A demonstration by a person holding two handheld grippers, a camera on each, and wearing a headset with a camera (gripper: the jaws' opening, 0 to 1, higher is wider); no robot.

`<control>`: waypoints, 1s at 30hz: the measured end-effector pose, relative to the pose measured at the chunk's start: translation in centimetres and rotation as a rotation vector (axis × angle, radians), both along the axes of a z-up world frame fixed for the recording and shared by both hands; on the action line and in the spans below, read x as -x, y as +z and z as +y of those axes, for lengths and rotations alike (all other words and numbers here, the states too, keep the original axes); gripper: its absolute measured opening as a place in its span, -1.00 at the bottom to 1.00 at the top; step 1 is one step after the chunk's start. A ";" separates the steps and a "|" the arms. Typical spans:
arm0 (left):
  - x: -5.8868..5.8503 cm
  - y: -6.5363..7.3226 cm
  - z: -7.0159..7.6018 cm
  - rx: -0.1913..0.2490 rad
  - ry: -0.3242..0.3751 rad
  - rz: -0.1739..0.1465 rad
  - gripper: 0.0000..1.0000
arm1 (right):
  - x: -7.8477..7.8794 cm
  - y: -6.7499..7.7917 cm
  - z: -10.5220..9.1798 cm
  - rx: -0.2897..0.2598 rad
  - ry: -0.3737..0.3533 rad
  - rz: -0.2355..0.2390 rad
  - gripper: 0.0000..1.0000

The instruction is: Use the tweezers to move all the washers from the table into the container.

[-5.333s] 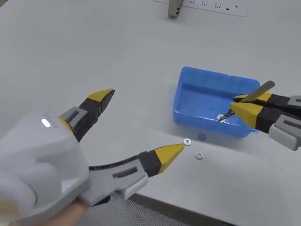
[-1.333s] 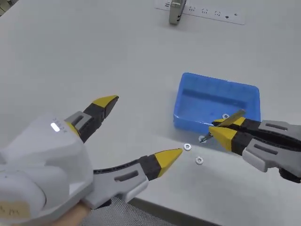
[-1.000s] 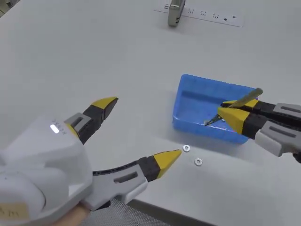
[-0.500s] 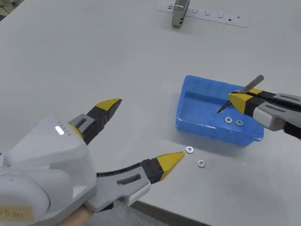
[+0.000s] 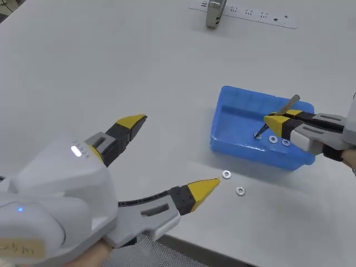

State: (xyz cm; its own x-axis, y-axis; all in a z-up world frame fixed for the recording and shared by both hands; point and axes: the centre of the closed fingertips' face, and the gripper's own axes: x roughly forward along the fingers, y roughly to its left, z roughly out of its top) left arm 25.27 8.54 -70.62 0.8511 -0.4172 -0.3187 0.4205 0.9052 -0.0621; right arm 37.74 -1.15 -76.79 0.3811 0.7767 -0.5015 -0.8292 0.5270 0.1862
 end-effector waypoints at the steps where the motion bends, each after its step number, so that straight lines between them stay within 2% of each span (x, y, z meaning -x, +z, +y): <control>1: 0.0 0.0 0.0 0.001 -0.001 0.000 0.64 | 0.0 0.0 0.0 0.007 0.003 -0.015 -0.94; 6: 0.0 0.1 0.0 0.004 -0.002 -0.002 0.64 | 0.4 0.1 0.1 0.025 0.045 -0.043 -0.93; 8: 0.0 0.1 -0.1 0.002 -0.003 -0.003 0.64 | 0.5 0.6 0.1 0.012 0.045 -0.052 -0.93; 14: 0.0 0.2 0.0 0.005 0.000 -0.007 0.64 | 1.3 3.6 0.5 -0.073 0.038 -0.091 -0.94; 17: 0.0 0.2 -0.1 0.006 0.000 -0.010 0.64 | 2.7 5.5 0.9 -0.122 0.063 -0.110 -0.94; 21: 0.0 0.3 -0.1 0.007 -0.003 -0.011 0.64 | 4.9 6.9 1.7 -0.174 0.116 -0.112 -0.94; 23: 0.0 0.3 -0.1 0.007 -0.004 -0.011 0.64 | 6.2 7.0 2.1 -0.184 0.144 -0.101 -0.94; 25: 0.0 0.3 -0.2 0.006 -0.005 -0.012 0.64 | 7.3 6.4 2.5 -0.162 0.184 -0.094 -0.94; 30: 0.0 0.3 -0.2 0.006 -0.007 -0.014 0.64 | 8.8 3.7 3.1 -0.131 0.224 -0.032 -0.94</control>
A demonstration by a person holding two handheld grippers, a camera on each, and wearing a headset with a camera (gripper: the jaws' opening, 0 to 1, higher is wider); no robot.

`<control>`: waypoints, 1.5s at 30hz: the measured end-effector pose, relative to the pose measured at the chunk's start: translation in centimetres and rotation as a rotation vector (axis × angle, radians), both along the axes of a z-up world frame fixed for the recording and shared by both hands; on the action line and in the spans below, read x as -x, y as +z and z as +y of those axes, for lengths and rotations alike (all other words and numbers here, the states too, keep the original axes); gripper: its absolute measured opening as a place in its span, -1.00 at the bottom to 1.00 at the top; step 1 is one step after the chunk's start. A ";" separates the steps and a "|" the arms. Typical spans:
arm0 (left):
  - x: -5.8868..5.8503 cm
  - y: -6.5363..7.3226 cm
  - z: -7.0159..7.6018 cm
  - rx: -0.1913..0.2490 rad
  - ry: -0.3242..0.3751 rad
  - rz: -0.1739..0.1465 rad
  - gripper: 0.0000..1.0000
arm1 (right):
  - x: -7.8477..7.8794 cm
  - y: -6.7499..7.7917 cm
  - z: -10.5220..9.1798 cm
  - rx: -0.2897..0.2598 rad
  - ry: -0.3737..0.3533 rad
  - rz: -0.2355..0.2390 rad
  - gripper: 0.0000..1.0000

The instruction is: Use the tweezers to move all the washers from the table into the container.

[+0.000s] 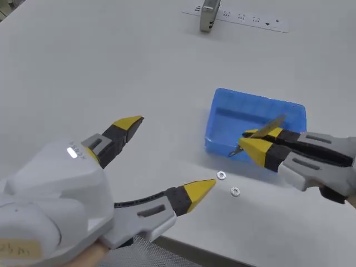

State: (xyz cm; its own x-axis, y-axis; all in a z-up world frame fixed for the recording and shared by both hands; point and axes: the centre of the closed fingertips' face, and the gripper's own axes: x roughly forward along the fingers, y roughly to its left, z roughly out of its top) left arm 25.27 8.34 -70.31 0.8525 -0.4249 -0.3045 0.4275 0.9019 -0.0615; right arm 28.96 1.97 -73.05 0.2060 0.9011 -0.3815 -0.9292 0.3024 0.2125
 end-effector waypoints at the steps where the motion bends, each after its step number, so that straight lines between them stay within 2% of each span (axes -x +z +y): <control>1: 0.0 0.0 0.0 0.001 0.000 0.001 0.64 | 0.1 -0.7 0.1 0.010 0.002 0.019 -0.94; 7: 0.0 0.0 0.1 -0.001 0.006 0.001 0.64 | 0.4 -3.1 0.2 0.061 0.022 0.039 -0.93; 13: 0.0 0.0 0.1 0.000 0.004 0.001 0.63 | 0.9 -4.0 0.3 0.110 0.054 0.011 -0.93; 19: 0.0 0.0 0.1 -0.002 0.002 0.002 0.63 | 1.1 -4.3 0.4 0.138 0.081 -0.014 -0.93; 23: 0.0 0.0 0.0 -0.003 0.001 0.002 0.63 | 1.3 -4.2 0.5 0.149 0.106 -0.049 -0.94; 25: 0.0 0.0 0.1 -0.005 0.002 0.001 0.63 | 1.6 -4.2 0.7 0.167 0.146 -0.098 -0.94; 26: 0.0 0.0 0.1 -0.004 0.001 0.001 0.63 | 1.7 -4.3 0.7 0.171 0.152 -0.104 -0.94; 28: 0.0 0.0 0.1 -0.005 0.001 0.000 0.63 | 2.1 -4.3 0.7 0.192 0.193 -0.162 -0.95; 31: 0.0 0.2 0.0 0.003 0.002 -0.006 0.64 | 2.1 -4.3 0.6 0.203 0.185 -0.159 -0.95; 34: 0.0 0.2 0.1 0.004 0.005 -0.006 0.64 | 2.2 -3.4 0.4 0.185 0.177 -0.145 -0.95; 38: 0.0 0.1 0.1 -0.001 0.001 -0.004 0.63 | 1.8 -1.2 0.0 0.147 0.155 -0.147 -0.95; 42: 0.1 0.1 0.0 0.000 -0.003 -0.004 0.63 | 0.9 0.9 -0.5 0.108 0.117 -0.149 -0.95; 45: 0.1 0.1 -0.1 0.000 -0.006 -0.005 0.63 | -0.2 2.6 -0.6 0.054 0.073 -0.143 -0.95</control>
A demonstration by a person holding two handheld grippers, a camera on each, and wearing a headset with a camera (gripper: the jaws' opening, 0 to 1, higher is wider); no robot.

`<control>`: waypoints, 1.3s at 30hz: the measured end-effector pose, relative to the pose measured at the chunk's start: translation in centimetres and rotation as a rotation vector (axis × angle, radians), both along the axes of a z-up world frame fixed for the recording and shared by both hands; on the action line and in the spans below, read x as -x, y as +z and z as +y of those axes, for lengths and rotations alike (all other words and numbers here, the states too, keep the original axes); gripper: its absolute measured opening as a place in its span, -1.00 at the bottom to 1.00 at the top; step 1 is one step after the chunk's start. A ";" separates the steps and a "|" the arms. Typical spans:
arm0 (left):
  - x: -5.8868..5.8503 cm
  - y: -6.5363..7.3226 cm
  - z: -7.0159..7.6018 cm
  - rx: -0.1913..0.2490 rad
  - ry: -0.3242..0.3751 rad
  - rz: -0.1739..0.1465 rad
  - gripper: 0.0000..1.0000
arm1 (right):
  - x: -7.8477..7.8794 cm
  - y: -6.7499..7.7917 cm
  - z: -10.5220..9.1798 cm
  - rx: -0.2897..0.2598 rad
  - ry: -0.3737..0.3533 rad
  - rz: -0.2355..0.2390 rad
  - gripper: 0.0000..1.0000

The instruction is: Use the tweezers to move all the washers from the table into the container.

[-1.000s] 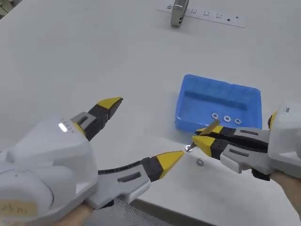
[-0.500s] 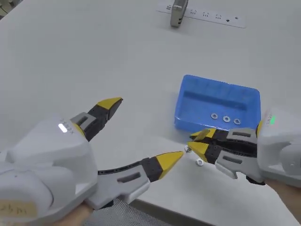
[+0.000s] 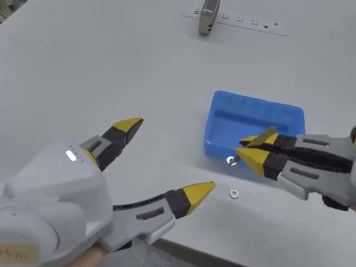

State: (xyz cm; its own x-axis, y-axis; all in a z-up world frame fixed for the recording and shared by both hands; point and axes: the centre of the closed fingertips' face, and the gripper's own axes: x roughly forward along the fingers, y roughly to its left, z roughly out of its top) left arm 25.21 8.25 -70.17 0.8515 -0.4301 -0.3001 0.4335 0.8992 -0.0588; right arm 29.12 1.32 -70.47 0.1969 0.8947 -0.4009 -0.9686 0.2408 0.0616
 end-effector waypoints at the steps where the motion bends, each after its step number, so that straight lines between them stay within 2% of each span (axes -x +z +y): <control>1: 0.0 0.0 0.0 -0.002 0.000 0.002 0.63 | -0.7 0.5 -0.1 -0.020 -0.026 0.012 -0.95; 4: 0.0 -0.1 0.0 -0.003 -0.001 0.002 0.63 | -2.4 1.1 -0.4 -0.053 -0.085 0.028 -0.95; 6: 0.0 -0.1 0.0 -0.002 -0.002 0.003 0.63 | -3.9 0.8 -0.7 -0.057 -0.139 0.050 -0.95; 8: 0.0 -0.1 0.0 -0.004 -0.003 0.004 0.63 | -5.2 0.0 -0.8 -0.047 -0.177 0.075 -0.95; 10: 0.0 -0.1 0.0 -0.005 -0.002 0.005 0.63 | -6.2 -1.0 -1.0 -0.033 -0.218 0.126 -0.95; 12: 0.0 -0.1 0.0 -0.004 0.000 0.005 0.63 | -7.2 -1.7 -0.9 -0.035 -0.240 0.133 -0.95; 13: 0.0 -0.2 0.1 -0.003 0.001 0.005 0.63 | -7.4 -2.1 -0.9 -0.032 -0.245 0.156 -0.95; 14: 0.0 -0.2 0.1 -0.004 0.002 0.006 0.63 | -7.9 -2.7 -0.9 -0.023 -0.262 0.173 -0.95; 16: 0.0 -0.2 0.1 -0.005 0.003 0.006 0.62 | -8.4 -3.6 -0.8 0.001 -0.263 0.176 -0.95; 20: 0.0 -0.2 0.1 -0.005 0.004 0.006 0.62 | -8.8 -4.7 -0.5 0.026 -0.262 0.189 -0.95; 25: 0.0 -0.2 0.2 -0.006 0.005 0.008 0.62 | -8.5 -5.5 -0.1 0.063 -0.237 0.181 -0.95; 39: 0.0 -0.2 0.2 -0.008 0.002 0.008 0.62 | -8.2 -6.3 0.1 0.101 -0.214 0.158 -0.95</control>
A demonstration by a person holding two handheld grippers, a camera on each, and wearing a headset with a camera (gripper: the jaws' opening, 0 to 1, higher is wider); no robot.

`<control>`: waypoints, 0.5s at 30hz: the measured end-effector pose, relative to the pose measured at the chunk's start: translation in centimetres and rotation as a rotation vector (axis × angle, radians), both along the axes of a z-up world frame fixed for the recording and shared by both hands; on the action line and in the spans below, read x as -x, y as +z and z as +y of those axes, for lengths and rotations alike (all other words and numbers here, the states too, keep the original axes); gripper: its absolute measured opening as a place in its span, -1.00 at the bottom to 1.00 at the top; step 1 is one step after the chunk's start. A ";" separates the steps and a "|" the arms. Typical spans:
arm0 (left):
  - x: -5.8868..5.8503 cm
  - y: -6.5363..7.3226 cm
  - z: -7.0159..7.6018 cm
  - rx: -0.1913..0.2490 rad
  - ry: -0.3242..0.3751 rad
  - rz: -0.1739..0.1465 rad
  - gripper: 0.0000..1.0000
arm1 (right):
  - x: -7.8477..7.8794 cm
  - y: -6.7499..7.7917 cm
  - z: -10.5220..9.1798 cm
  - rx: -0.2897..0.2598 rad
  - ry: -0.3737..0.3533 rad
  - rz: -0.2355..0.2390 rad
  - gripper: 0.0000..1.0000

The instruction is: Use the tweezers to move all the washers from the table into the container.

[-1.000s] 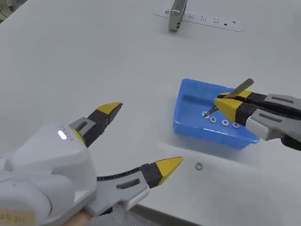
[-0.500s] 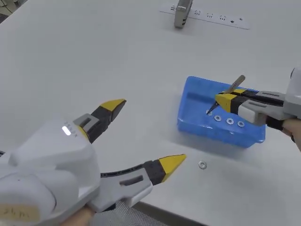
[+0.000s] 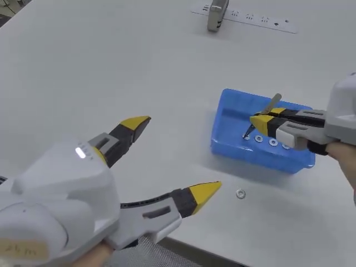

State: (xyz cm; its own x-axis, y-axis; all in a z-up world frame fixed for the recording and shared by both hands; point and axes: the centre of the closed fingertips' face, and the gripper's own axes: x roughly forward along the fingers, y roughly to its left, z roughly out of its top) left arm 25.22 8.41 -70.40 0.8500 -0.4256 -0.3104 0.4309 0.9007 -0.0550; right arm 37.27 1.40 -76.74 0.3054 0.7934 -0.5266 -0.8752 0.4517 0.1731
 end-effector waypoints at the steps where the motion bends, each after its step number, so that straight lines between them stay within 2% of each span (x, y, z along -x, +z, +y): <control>1: 0.0 0.0 0.0 0.000 0.000 0.001 0.62 | 0.0 0.0 0.0 0.001 0.001 -0.001 -0.94; 5: 0.0 0.0 0.0 0.001 0.001 -0.001 0.62 | 0.3 0.0 0.0 0.010 0.017 -0.007 -0.93; 9: 0.0 0.0 -0.1 -0.002 -0.002 0.001 0.62 | 0.5 0.7 0.0 -0.008 0.017 -0.012 -0.93; 15: 0.0 0.0 -0.1 -0.001 -0.003 0.000 0.61 | 1.2 3.2 -0.1 -0.080 0.009 -0.043 -0.94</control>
